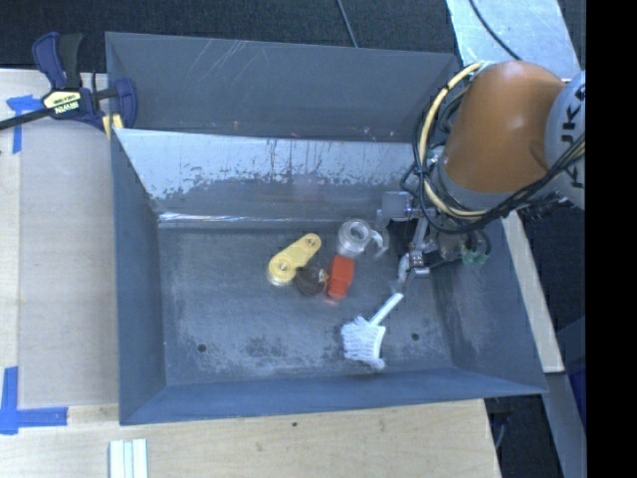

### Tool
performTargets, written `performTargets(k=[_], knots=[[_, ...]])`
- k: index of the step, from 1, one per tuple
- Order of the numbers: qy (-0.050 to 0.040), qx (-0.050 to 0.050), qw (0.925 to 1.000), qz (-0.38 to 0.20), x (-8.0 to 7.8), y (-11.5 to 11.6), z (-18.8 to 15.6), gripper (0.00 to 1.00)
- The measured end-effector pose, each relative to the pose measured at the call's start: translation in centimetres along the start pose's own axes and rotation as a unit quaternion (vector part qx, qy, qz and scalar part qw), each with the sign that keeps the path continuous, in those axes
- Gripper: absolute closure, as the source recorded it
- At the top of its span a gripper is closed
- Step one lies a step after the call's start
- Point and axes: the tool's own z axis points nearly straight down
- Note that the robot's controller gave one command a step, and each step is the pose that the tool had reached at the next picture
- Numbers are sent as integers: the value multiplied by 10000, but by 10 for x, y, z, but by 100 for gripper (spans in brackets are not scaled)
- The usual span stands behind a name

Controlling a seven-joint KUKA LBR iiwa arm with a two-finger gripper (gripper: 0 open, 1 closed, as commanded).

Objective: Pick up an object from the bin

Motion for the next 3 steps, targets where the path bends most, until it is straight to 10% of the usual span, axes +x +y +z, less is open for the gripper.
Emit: performTargets(k=[1, 2, 3], knots=[[-43, 3, 10000, -8, -2, 0, -5, 0], [-49, 14, 9792, -2030, 37, -16, 95, 0], [-60, 24, 9369, -3494, 42, -17, 58, 0]])
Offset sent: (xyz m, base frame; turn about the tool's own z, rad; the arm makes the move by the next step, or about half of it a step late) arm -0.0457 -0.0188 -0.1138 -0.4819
